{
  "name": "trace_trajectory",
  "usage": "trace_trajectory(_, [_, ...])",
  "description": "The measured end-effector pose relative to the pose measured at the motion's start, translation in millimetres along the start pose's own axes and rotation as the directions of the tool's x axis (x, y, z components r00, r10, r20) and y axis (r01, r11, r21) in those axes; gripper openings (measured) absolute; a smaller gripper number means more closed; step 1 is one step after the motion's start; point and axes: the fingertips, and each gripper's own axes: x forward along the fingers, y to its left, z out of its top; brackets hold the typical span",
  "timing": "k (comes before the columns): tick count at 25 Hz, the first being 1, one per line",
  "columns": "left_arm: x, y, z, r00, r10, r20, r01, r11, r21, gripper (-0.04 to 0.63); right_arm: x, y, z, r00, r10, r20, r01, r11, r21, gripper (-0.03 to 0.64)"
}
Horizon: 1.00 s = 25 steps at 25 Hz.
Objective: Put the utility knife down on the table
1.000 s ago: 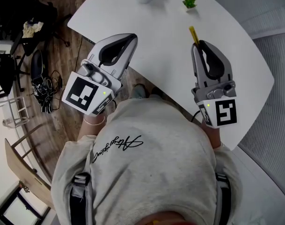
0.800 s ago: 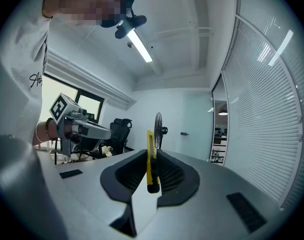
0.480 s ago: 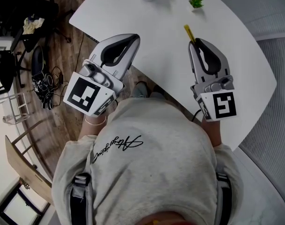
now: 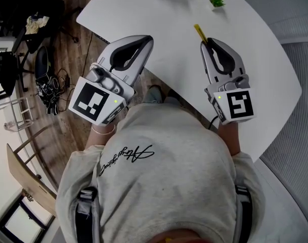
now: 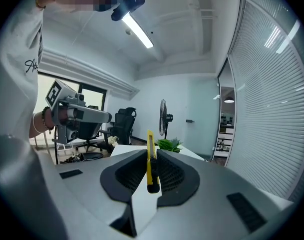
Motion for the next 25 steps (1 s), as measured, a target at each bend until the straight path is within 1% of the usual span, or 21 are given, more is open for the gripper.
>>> trace_trajectory(13, [-0.7, 0.6, -2.2, 1.0, 0.004, -0.011, -0.004, 1.0, -0.008, -0.002, 15.6, -0.7, -28.3, 0.997, 0.006, -0.077, -0.004, 1.0, 0.022, 0.06])
trace_trajectory(25, [-1.9, 2.8, -4.7, 1.0, 0.018, -0.017, -0.019, 1.0, -0.019, -0.002, 30.0, -0.5, -59.9, 0.986, 0.017, -0.166, -0.012, 1.0, 0.026, 0.06])
